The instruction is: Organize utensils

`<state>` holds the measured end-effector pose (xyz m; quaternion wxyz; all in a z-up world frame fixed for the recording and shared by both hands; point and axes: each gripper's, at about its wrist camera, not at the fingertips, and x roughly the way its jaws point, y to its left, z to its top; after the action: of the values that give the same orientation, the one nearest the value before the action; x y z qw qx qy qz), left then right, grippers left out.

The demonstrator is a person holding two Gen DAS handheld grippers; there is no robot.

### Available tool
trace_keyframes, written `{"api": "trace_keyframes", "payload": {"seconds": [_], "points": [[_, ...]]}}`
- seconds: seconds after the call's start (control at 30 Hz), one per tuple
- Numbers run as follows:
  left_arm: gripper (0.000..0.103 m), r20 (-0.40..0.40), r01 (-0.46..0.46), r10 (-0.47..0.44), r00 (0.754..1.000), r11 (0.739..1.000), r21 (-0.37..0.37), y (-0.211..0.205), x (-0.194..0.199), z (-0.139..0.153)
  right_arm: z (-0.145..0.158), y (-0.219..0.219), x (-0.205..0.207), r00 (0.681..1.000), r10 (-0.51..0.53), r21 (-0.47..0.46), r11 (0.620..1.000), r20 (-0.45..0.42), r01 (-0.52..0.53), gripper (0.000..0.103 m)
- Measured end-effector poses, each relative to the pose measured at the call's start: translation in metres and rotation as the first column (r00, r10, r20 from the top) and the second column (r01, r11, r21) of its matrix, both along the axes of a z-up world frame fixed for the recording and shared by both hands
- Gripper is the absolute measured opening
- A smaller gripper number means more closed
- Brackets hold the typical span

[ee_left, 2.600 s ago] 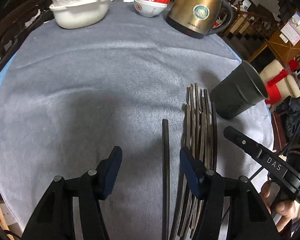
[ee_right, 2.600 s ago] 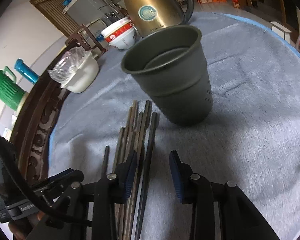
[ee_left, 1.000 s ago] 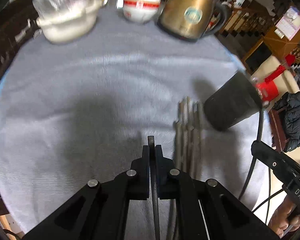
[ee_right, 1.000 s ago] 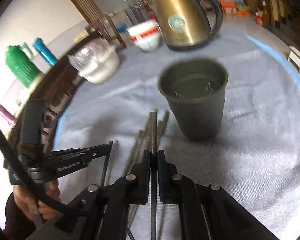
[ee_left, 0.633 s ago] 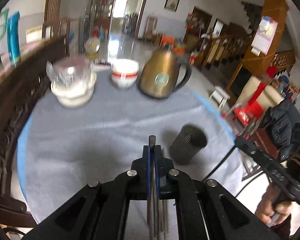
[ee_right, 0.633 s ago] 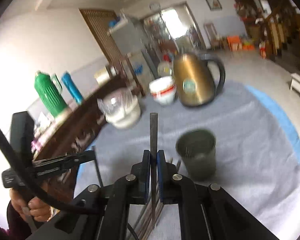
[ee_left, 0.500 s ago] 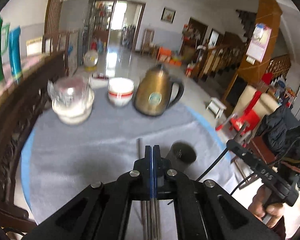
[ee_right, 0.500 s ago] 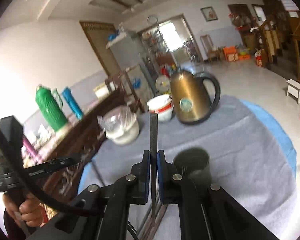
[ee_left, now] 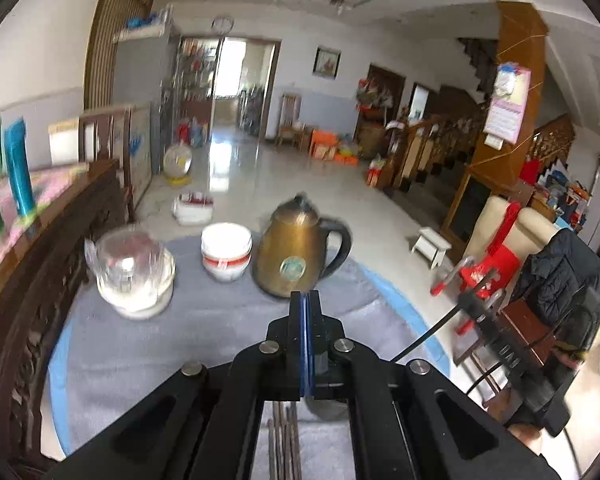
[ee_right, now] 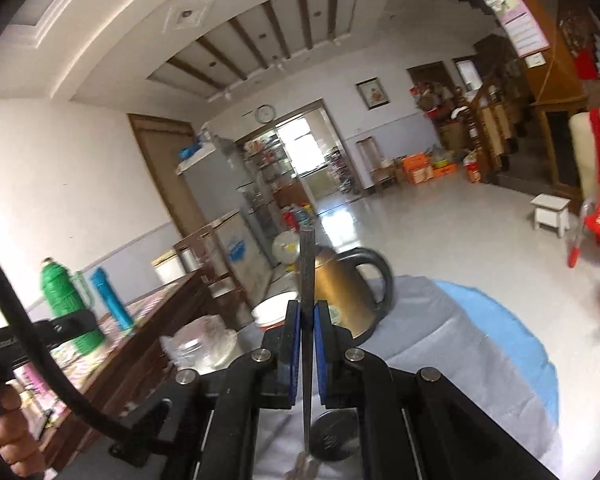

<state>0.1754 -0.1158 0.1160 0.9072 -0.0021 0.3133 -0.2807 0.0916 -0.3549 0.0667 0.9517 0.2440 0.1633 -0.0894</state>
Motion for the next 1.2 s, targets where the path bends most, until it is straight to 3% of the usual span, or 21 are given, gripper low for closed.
{"api": "trace_keyframes", "payload": {"seconds": [0.1, 0.27, 0.43, 0.5, 0.57, 0.6, 0.63, 0.67, 0.73, 0.9, 1.03, 1.13, 1.2], "points": [[0.001, -0.071, -0.058, 0.064, 0.995, 0.994, 0.090, 0.004, 0.029, -0.036, -0.014, -0.011, 0.009, 0.999, -0.018, 0.025, 1.000, -0.027, 0.018, 0.007], [0.001, -0.189, -0.128, 0.179, 0.965, 0.959, 0.252, 0.015, 0.082, -0.116, -0.030, -0.015, 0.019, 0.998, -0.042, -0.003, 0.999, -0.046, 0.042, 0.007], [0.001, -0.300, -0.091, 0.206, 0.932, 0.931, 0.355, 0.012, 0.115, -0.186, -0.052, -0.013, 0.029, 0.992, 0.000, -0.010, 1.000, -0.129, -0.002, 0.008], [0.006, -0.337, -0.076, 0.218, 0.916, 0.918, 0.389, 0.006, 0.127, -0.208, -0.061, -0.012, 0.030, 0.988, 0.045, 0.029, 0.999, -0.151, -0.041, 0.011], [0.011, -0.362, -0.059, 0.220, 0.906, 0.912, 0.406, 0.000, 0.137, -0.222, -0.068, -0.012, 0.024, 0.983, 0.104, 0.069, 0.993, -0.151, -0.095, 0.014], [0.019, -0.374, -0.045, 0.216, 0.902, 0.909, 0.415, -0.005, 0.142, -0.230, -0.069, -0.013, 0.019, 0.982, 0.129, 0.088, 0.989, -0.140, -0.118, 0.018], [0.024, -0.378, -0.038, 0.216, 0.900, 0.904, 0.427, -0.010, 0.147, -0.236, -0.071, -0.014, 0.014, 0.981, 0.143, 0.104, 0.986, -0.127, -0.130, 0.030], [0.033, -0.376, -0.039, 0.220, 0.900, 0.900, 0.434, -0.013, 0.149, -0.240, -0.073, -0.016, 0.006, 0.982, 0.158, 0.126, 0.982, -0.106, -0.144, 0.049], [0.036, -0.368, -0.030, 0.214, 0.905, 0.894, 0.446, -0.023, 0.155, -0.246, -0.075, -0.023, -0.021, 0.987, 0.158, 0.165, 0.975, -0.023, -0.152, 0.075], [0.036, -0.364, 0.011, 0.198, 0.910, 0.867, 0.499, -0.052, 0.165, -0.261, -0.088, -0.044, -0.088, 0.997, 0.071, 0.181, 0.981, 0.036, -0.076, 0.073], [0.036, -0.392, 0.043, 0.199, 0.898, 0.847, 0.529, -0.065, 0.172, -0.274, -0.110, -0.064, -0.134, 1.000, 0.004, 0.206, 0.979, -0.005, -0.002, 0.069], [0.035, -0.397, 0.037, 0.195, 0.897, 0.861, 0.507, -0.066, 0.176, -0.273, -0.122, -0.078, -0.160, 0.997, -0.054, 0.197, 0.978, -0.052, 0.063, 0.068], [0.018, -0.417, 0.039, 0.186, 0.890, 0.879, 0.476, -0.065, 0.175, -0.273, -0.129, -0.088, -0.173, 0.994, -0.084, 0.223, 0.970, -0.066, 0.097, 0.067]]}}
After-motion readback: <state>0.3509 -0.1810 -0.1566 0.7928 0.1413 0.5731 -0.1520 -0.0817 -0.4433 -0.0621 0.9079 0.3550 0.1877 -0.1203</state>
